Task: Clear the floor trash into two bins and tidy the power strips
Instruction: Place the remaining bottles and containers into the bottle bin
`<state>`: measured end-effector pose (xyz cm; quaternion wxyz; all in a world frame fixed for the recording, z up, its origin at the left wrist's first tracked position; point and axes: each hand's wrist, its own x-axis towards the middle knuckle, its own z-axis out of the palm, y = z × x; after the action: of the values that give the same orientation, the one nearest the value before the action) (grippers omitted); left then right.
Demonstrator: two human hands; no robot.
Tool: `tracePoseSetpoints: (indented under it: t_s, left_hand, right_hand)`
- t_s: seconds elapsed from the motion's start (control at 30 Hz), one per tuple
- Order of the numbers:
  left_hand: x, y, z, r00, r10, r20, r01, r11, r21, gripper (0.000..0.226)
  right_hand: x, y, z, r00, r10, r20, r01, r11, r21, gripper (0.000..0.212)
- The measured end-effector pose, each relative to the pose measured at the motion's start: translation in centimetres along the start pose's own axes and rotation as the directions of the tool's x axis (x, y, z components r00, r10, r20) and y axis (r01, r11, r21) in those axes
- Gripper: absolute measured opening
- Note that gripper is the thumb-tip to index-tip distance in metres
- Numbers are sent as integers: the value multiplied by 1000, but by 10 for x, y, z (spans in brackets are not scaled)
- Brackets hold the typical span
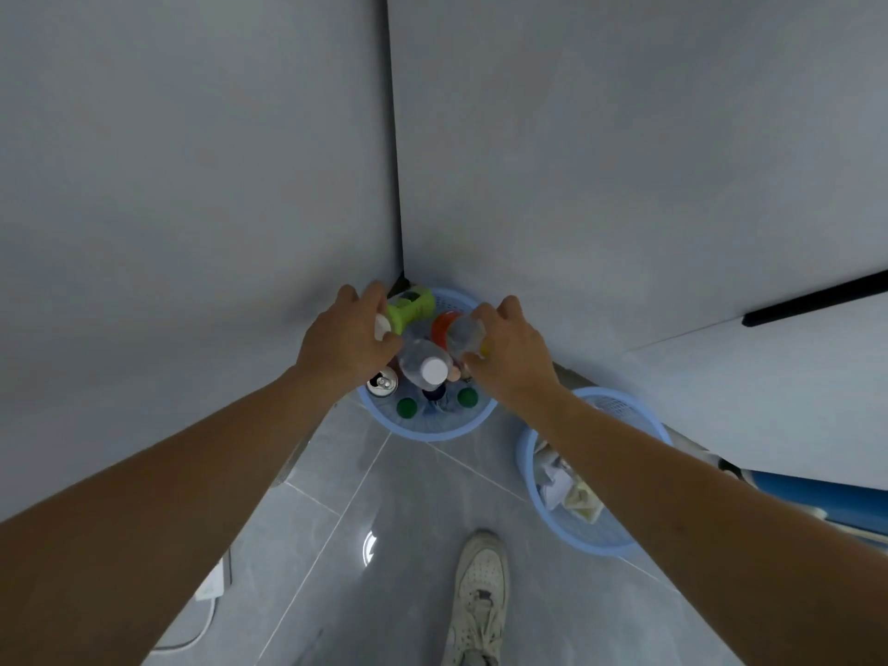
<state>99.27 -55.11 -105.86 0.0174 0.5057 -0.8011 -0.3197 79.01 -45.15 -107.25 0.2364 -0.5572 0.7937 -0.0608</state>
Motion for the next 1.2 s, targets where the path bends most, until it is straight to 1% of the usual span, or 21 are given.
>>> tracePoseSetpoints:
  t_s: [0.07, 0.17, 0.27, 0.4, 0.5, 0.6, 0.67, 0.87, 0.97, 1.1, 1.2]
  left_hand:
    - [-14, -8, -1, 1000, -24, -10, 24, 1000, 11, 30]
    - [-31, -22, 5, 998, -53, 38, 51, 997, 60, 31]
    - [-37, -31, 16, 995, -70, 73, 67, 997, 49, 31]
    - [-30, -35, 30, 995, -58, 84, 55, 998, 38, 30]
    - [-22, -37, 37, 996, -63, 60, 63, 998, 15, 33]
    - [-24, -42, 38, 995, -103, -9, 103, 994, 37, 40]
    - [-28, -46, 35, 993, -120, -12, 120, 992, 44, 46]
    - [-40, -50, 18, 992, -128, -5, 128, 990, 52, 49]
    - [-47, -51, 13, 992, -123, -15, 123, 991, 49, 49]
    - [-68, -46, 9, 995, -86, -44, 89, 995, 53, 43]
    - [-98, -37, -1, 997, -47, -58, 50, 997, 54, 39]
  right_hand:
    - [-4, 1, -1, 1000, -3, 11, 4, 1000, -26, 47]
    - [-8, 3, -1, 1000, -12, 20, 12, 999, -37, 49]
    - [-9, 4, 0, 1000, -20, 14, 21, 999, -37, 48]
    - [-7, 8, 2, 999, -42, -7, 41, 997, -64, 45]
    - [-5, 11, 5, 998, -58, -4, 58, 995, -76, 46]
    - [-6, 12, 4, 997, -77, -5, 77, 993, -90, 43]
    - [-8, 11, 0, 996, -86, -2, 85, 992, -95, 43]
    - [-14, 0, -11, 994, -109, -14, 107, 987, -122, 47]
    - [-19, -4, -10, 993, -114, -22, 109, 985, -137, 50]
    - [-31, -12, -11, 987, -148, -60, 134, 973, -190, 48]
    - [-55, -30, -21, 984, -168, -54, 153, 965, -211, 44]
